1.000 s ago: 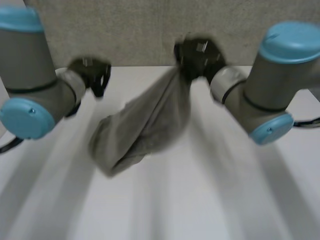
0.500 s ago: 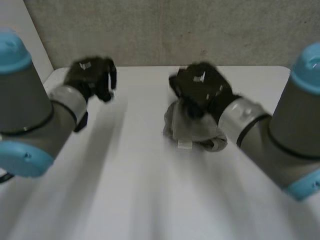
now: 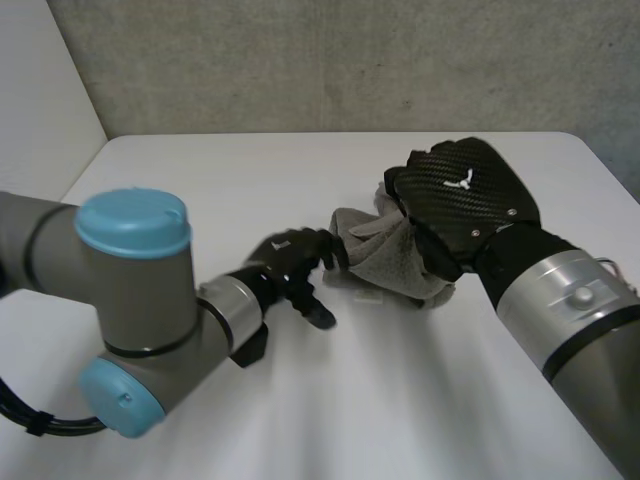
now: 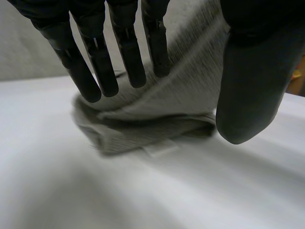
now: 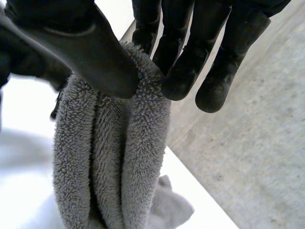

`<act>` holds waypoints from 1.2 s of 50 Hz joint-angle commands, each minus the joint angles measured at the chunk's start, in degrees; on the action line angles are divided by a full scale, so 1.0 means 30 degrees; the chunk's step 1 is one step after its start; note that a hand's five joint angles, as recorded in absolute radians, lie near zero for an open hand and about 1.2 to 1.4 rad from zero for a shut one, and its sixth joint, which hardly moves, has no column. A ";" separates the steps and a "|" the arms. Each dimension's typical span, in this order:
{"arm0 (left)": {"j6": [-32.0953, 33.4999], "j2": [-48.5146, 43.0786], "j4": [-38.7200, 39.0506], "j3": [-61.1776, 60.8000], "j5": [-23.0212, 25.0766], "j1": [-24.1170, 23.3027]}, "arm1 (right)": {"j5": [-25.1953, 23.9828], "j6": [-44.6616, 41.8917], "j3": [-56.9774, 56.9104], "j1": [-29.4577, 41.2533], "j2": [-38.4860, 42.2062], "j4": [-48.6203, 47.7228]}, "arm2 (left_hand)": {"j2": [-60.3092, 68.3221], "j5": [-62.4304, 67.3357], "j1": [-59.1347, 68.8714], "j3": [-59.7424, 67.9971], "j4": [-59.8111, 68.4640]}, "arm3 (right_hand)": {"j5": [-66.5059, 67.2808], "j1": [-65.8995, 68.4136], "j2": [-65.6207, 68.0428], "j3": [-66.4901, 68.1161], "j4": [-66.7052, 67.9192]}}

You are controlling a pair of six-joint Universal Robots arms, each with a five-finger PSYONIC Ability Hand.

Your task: Fold the towel.

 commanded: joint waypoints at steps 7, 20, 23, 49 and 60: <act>-0.3203 -0.2240 0.0768 0.2112 0.0358 -0.1639 | 0.0004 0.0218 0.0956 0.0043 -0.1590 -0.0101 | -0.1471 -0.4455 -0.1478 -0.1383 -0.1714 | 0.1183 0.1329 0.1474 0.1208 0.1219; -0.3672 -0.3528 0.1762 0.3167 -0.2476 -0.2050 | 0.0004 0.0248 0.1573 -0.0046 -0.2205 -0.0130 | -0.1303 -0.4287 -0.1309 -0.1215 -0.1546 | 0.1183 0.1329 0.1474 0.1208 0.1219; -0.3642 -0.3558 0.1882 0.3196 -0.3187 -0.2050 | -0.0025 0.0422 0.1514 -0.0046 -0.2613 -0.0189 | -0.1303 -0.4287 -0.1309 -0.1215 -0.1546 | 0.1183 0.1329 0.1474 0.1208 0.1219; -0.3378 -0.5518 0.1940 0.5859 -0.4564 -0.2050 | -0.0201 0.0629 0.1719 -0.0749 -0.2820 -0.0511 | -0.1304 -0.4288 -0.1310 -0.1215 -0.1546 | 0.1183 0.1329 0.1474 0.1208 0.1219; -0.3408 -0.6400 0.1794 0.6331 -0.4476 -0.2195 | -0.0289 0.0599 0.1631 -0.1774 -0.2410 -0.0980 | 0.8252 0.5268 0.8246 0.8340 0.8009 | 0.1183 0.1329 0.1474 0.1208 0.1219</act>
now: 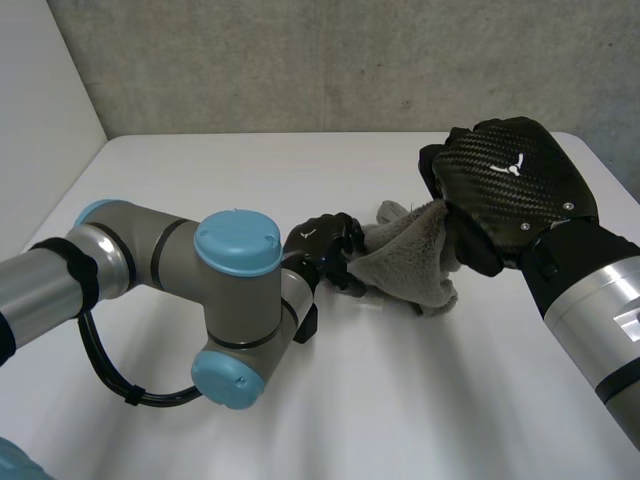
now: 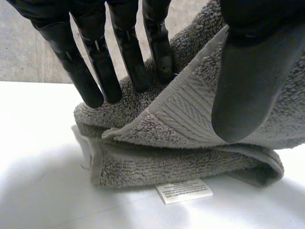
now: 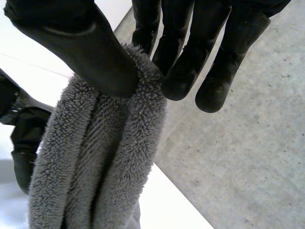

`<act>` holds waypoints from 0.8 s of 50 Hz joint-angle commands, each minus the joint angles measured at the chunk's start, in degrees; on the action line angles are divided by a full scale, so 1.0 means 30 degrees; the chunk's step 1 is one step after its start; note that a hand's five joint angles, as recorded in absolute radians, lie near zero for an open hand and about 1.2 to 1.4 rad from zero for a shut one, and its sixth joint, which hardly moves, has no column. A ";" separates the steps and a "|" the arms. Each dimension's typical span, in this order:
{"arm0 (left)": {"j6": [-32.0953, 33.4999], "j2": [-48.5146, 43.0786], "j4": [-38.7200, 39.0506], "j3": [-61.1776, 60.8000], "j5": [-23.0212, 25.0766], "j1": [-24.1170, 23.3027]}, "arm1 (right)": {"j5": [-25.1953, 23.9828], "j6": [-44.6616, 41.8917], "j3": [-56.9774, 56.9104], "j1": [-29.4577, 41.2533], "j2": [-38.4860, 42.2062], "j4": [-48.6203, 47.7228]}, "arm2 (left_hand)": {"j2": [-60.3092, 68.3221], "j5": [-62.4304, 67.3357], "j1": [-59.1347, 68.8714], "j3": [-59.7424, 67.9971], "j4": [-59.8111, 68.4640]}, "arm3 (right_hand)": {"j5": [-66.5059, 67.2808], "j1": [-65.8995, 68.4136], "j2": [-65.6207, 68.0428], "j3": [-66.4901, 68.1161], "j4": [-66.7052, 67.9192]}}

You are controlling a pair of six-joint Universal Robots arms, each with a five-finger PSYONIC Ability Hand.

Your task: Fold the towel.

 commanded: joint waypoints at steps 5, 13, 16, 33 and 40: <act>-0.0027 0.0096 -0.0120 -0.0058 -0.0176 -0.0246 | -0.0095 -0.0026 -0.0392 -0.0847 0.0307 -0.0466 | 1.0483 0.7110 1.0191 1.0414 1.0318 | 0.1183 0.1329 0.1474 0.1208 0.1217; -0.0027 0.3816 -0.1175 -0.0527 -0.0323 0.0984 | -0.0008 -0.0230 -0.2992 -0.1022 0.0571 -0.0175 | 1.0483 0.7110 1.0191 1.0414 1.0318 | 0.1183 0.1329 0.1474 0.1208 0.1217; -0.0027 0.6043 -0.1497 -0.0820 -0.0323 0.1980 | -0.0008 -0.0202 -0.3702 -0.1140 0.0571 0.0207 | 1.0483 0.7110 1.0191 1.0414 1.0318 | 0.1183 0.1329 0.1474 0.1208 0.1217; 0.0613 1.3513 -0.1644 -0.3508 0.0058 0.4205 | -0.0182 -0.0203 -0.7572 -0.1169 0.1852 0.3427 | 1.0483 0.7110 1.0191 1.0414 1.0318 | 0.1183 0.1329 0.1474 0.1208 0.1217; 0.3781 1.3250 -0.1292 -0.7060 -0.0001 0.4646 | -0.1326 -0.0173 -0.6104 -0.0905 0.4760 0.3547 | 1.0483 0.7110 1.0191 1.0414 1.0318 | 0.1183 0.1329 0.1474 0.1208 0.1217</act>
